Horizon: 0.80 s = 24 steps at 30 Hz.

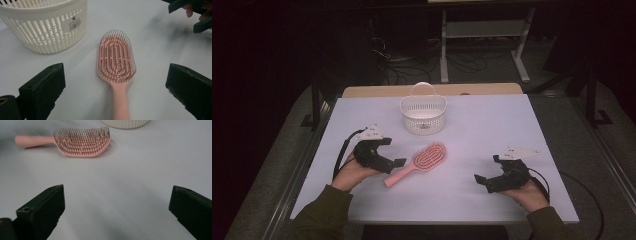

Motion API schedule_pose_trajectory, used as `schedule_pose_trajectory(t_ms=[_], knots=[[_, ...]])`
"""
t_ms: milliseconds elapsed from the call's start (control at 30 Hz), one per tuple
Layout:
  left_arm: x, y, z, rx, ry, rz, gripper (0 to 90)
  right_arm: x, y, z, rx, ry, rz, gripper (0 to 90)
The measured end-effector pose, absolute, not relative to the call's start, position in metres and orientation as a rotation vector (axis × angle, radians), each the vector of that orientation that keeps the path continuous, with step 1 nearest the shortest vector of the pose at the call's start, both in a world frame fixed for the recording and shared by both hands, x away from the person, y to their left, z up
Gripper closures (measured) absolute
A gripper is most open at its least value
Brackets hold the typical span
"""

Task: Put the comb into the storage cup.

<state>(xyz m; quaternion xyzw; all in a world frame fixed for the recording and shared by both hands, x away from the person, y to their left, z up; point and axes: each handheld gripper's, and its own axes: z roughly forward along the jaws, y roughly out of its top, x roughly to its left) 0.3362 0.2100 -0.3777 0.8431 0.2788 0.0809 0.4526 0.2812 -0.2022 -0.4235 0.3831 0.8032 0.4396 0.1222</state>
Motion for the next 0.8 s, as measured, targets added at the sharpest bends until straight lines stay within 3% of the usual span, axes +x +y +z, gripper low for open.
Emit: schedule_pose_trajectory(t_ms=[800], knots=[[0.347, 0.183, -0.370, 2.092, 0.650, 0.179, 2.5, 0.281, -0.203, -0.423, 1.125, 2.330, 1.289, 0.0]])
